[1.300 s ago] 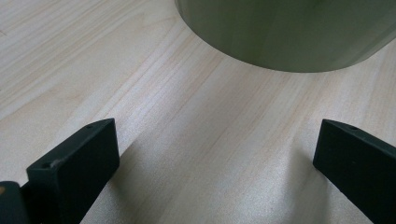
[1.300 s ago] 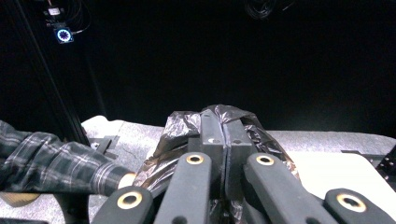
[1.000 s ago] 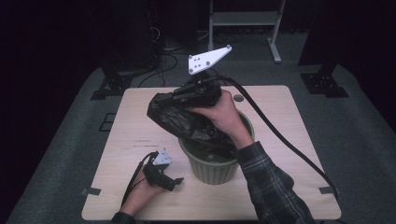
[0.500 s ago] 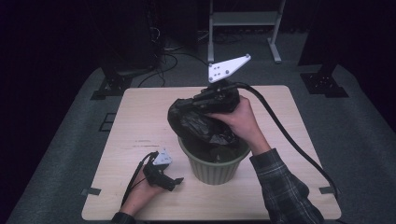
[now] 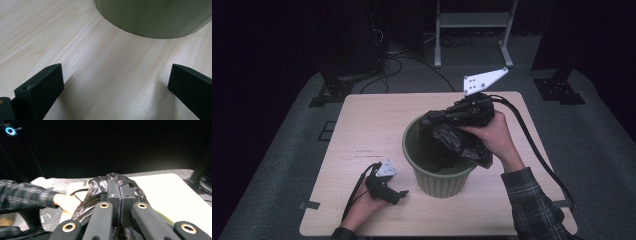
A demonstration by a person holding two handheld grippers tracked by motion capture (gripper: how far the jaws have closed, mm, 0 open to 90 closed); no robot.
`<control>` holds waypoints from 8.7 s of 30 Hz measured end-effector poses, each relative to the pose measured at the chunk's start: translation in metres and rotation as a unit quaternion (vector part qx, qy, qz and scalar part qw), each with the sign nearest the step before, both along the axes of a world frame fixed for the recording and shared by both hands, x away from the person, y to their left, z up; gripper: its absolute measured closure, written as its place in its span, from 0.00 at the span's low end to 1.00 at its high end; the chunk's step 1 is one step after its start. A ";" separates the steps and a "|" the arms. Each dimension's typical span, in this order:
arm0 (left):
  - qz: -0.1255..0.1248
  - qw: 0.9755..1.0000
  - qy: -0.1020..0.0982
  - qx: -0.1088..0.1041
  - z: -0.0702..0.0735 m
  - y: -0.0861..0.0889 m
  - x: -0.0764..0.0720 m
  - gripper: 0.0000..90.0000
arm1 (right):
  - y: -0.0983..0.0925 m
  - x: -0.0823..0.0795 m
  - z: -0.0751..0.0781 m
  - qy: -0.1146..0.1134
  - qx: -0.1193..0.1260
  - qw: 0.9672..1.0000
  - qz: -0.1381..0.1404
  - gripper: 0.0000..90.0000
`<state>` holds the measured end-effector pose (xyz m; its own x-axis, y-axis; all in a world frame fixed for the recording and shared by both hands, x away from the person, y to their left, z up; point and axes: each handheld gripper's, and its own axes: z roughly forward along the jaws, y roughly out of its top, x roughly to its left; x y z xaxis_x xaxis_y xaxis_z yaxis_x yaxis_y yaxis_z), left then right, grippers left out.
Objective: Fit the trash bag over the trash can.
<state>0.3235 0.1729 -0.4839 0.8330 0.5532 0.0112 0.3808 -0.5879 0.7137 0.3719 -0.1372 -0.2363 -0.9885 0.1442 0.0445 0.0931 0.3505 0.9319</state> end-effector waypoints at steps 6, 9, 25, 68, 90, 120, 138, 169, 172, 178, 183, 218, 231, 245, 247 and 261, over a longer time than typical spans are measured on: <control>0.000 1.000 0.000 0.000 0.000 0.000 0.000 0.00 | -0.016 0.002 -0.014 0.013 -0.006 1.000 -0.016 0.99; 0.000 1.000 0.000 0.000 0.000 0.000 0.000 0.00 | -0.024 0.002 -0.019 0.017 -0.007 1.000 -0.021 0.99; 0.000 1.000 0.000 0.000 0.000 0.000 0.000 0.00 | -0.031 0.002 -0.041 0.018 -0.059 0.997 -0.043 0.99; 0.002 1.000 0.000 0.000 0.000 0.000 0.000 0.00 | -0.085 -0.011 -0.039 0.021 -0.026 0.994 -0.101 0.51; 0.004 1.000 0.000 0.000 0.000 0.000 -0.001 0.00 | -0.192 -0.051 -0.070 0.037 0.029 0.982 -0.182 0.49; -0.002 1.000 -0.005 -0.006 0.008 0.008 -0.001 0.00 | -0.174 -0.041 -0.099 0.095 0.051 0.978 -0.180 0.11; -0.027 0.996 -0.021 -0.085 0.061 0.046 -0.006 0.00 | -0.110 -0.002 -0.072 0.077 0.039 0.984 -0.154 0.09; -0.180 0.955 -0.089 -0.218 0.183 -0.009 0.008 0.22 | -0.066 0.017 -0.058 0.070 0.004 0.989 -0.133 0.09; -0.187 0.954 -0.091 -0.215 0.190 -0.020 0.011 0.25 | -0.063 0.018 -0.057 0.069 0.004 0.989 -0.133 0.09; -0.195 0.953 -0.091 -0.215 0.197 -0.037 0.016 0.29 | -0.052 0.021 -0.051 0.066 0.000 0.989 -0.130 0.09; -0.201 0.951 -0.089 -0.216 0.200 -0.044 0.020 0.34 | -0.040 0.024 -0.048 0.062 -0.004 0.990 -0.126 0.09; -0.211 0.966 -0.054 -0.141 0.196 -0.084 0.037 0.71 | -0.021 0.024 -0.036 0.063 0.012 0.992 -0.113 0.09; -0.170 0.974 -0.051 -0.144 0.192 -0.069 0.045 1.00 | -0.031 0.018 -0.029 0.055 0.005 0.991 -0.120 0.09; -0.120 0.975 -0.065 -0.174 0.195 -0.046 0.054 1.00 | -0.073 0.001 -0.042 0.078 0.010 0.989 -0.128 0.14; -0.119 0.974 -0.065 -0.180 0.195 -0.043 0.053 1.00 | -0.075 0.000 -0.044 0.078 0.004 0.988 -0.132 0.16; -0.095 0.974 -0.074 -0.190 0.196 -0.016 0.052 1.00 | -0.074 -0.002 -0.050 0.053 -0.010 0.992 -0.113 0.98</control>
<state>0.3758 0.1573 -0.2877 0.9253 0.3774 -0.0375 0.1685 -0.3204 0.9322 0.3703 -0.2107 -0.2866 -0.9207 0.3637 0.1414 0.2685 0.3275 0.9059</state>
